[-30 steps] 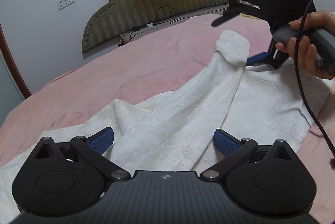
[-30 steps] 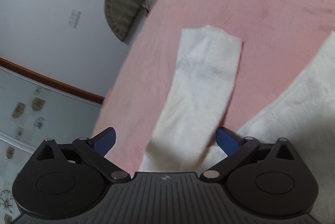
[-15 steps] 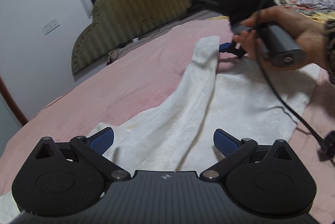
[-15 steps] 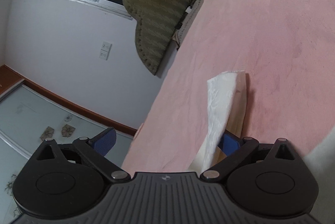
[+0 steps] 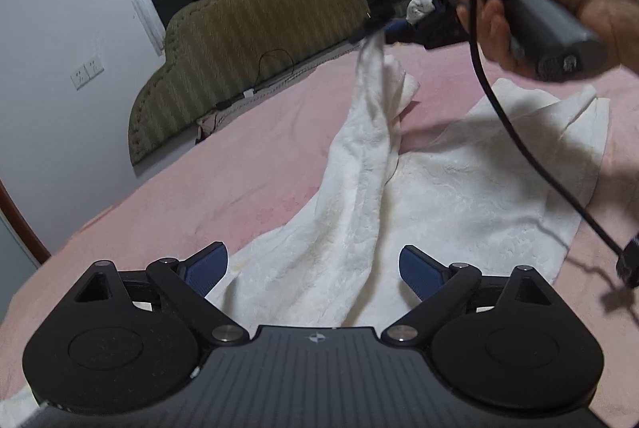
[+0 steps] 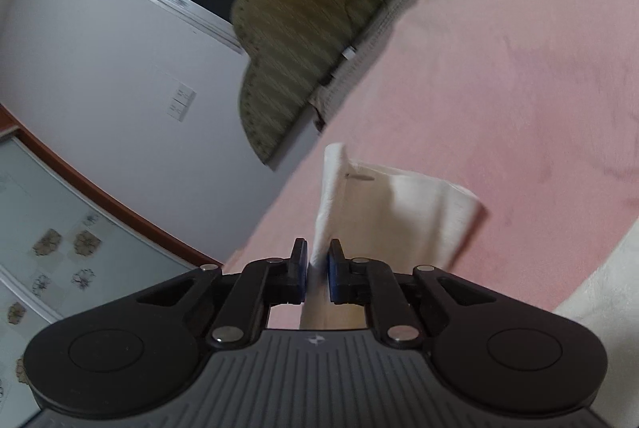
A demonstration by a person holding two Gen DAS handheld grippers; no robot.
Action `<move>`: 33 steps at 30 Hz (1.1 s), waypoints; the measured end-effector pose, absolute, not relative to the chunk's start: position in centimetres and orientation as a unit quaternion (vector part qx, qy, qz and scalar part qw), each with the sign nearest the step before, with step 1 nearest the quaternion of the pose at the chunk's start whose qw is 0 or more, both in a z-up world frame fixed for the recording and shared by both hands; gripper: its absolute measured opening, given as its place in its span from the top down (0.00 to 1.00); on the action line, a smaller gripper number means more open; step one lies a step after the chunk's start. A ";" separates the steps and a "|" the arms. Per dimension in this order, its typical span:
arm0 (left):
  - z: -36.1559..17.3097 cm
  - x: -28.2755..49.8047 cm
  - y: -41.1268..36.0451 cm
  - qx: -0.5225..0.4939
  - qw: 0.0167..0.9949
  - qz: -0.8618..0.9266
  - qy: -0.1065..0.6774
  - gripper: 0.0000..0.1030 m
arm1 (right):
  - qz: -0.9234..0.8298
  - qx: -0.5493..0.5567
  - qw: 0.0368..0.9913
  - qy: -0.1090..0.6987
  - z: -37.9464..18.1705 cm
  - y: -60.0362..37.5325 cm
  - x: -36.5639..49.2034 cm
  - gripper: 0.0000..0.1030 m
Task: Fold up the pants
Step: 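Lift the cuff with the right gripper while the left gripper grasps the pants fabric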
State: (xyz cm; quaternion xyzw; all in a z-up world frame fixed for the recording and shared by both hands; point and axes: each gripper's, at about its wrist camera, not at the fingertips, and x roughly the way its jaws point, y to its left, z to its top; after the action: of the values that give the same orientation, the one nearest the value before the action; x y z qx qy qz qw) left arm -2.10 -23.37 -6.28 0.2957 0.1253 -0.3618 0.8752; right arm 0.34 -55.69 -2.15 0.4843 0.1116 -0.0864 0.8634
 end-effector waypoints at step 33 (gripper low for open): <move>-2.1 -2.1 -22.0 0.247 0.875 -0.408 0.085 0.97 | -0.105 0.446 0.885 0.082 1.0 -56.7 -6.1 0.90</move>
State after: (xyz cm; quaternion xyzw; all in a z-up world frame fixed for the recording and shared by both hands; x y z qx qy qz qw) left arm -2.05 -21.95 -2.14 0.2470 0.0851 -0.4082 0.8747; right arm -6.11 -56.69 0.96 0.4465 0.0820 -0.1047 0.8849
